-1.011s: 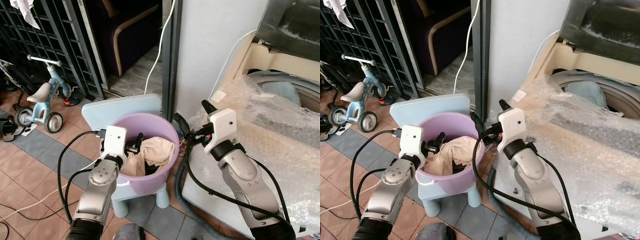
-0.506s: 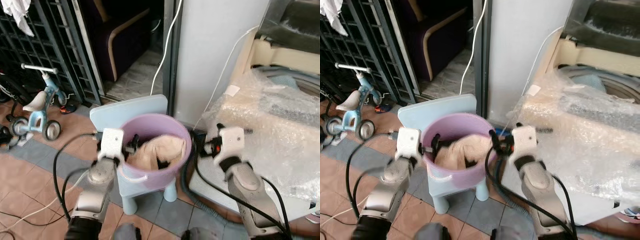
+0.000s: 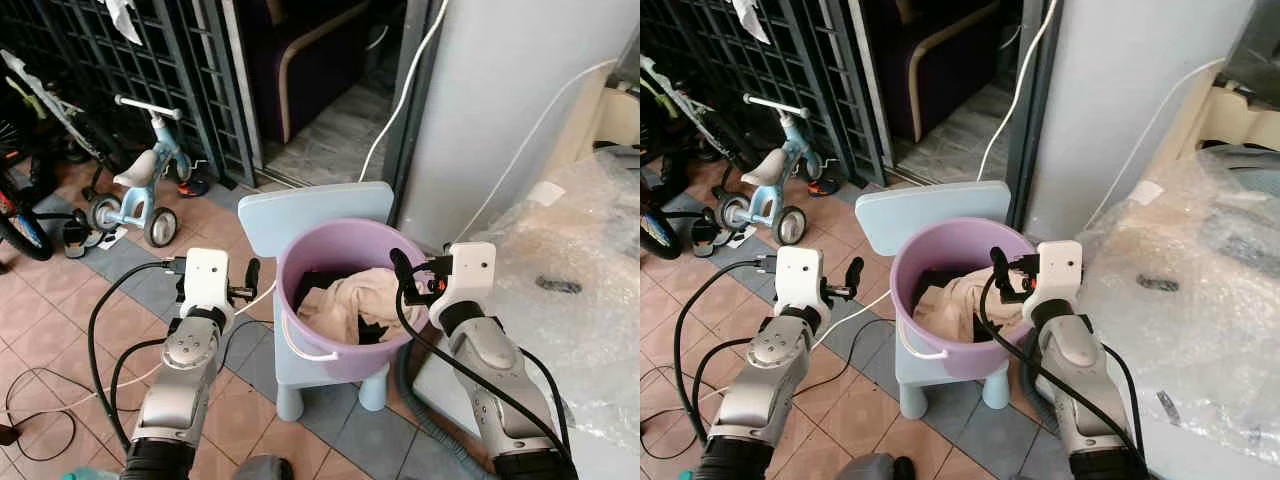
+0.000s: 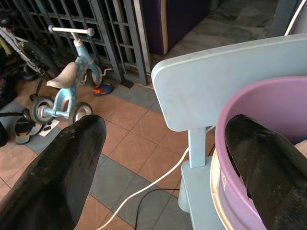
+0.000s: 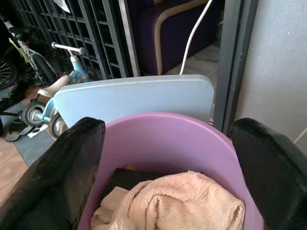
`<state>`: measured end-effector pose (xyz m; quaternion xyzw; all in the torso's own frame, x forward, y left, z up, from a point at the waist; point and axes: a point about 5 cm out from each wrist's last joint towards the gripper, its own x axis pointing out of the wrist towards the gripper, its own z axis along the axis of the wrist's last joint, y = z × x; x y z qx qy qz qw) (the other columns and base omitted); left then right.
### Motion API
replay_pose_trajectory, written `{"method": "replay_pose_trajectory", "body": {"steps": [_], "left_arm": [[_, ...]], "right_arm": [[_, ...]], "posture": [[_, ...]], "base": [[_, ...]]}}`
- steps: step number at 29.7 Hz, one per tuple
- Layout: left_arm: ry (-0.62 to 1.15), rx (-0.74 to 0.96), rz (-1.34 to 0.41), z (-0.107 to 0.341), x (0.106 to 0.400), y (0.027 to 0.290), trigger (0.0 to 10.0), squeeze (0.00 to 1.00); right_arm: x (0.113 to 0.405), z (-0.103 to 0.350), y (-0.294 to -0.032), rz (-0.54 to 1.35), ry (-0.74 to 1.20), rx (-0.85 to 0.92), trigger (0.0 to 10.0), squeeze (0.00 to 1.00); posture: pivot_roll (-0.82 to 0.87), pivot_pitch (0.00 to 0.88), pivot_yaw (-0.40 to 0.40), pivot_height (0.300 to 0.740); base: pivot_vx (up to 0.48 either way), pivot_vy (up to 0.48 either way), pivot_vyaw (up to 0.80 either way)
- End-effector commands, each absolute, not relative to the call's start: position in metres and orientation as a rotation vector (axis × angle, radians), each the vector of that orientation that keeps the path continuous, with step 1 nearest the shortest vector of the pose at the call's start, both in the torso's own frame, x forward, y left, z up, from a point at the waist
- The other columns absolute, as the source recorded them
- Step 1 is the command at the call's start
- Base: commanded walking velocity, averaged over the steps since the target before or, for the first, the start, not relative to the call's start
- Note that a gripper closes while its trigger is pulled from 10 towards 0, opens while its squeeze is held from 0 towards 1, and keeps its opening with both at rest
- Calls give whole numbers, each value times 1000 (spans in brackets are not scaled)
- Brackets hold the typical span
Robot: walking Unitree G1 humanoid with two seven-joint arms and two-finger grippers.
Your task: Clothes washing
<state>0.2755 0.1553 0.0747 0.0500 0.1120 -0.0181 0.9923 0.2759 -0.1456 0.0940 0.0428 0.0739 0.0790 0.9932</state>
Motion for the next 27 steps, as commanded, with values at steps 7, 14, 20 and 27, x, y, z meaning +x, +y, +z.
{"method": "replay_pose_trajectory", "body": {"steps": [7, 14, 20, 27], "left_arm": [[211, 95, -40, 80, 279, 150, 10000, 0], [238, 117, 1, 78, 276, 152, 10000, 0], [403, 126, -45, 61, 257, 156, 10000, 0], [514, 179, -90, 56, 223, 162, 10000, 0]], "right_arm": [[277, 78, -153, 130, 253, 57, 10000, 0], [268, 51, -151, 193, 452, -14, 10000, 0], [269, 36, -155, 210, 579, -82, 10000, 0], [278, 25, -148, 296, 655, -141, 10000, 0]], "posture": [[-45, 29, 59, 740], [-38, 29, 49, 740], [-6, 45, 30, 740], [47, 85, -1, 740]], "base": [[422, 0, 0], [155, 0, 0], [0, 0, 0], [0, 0, 0]]}}
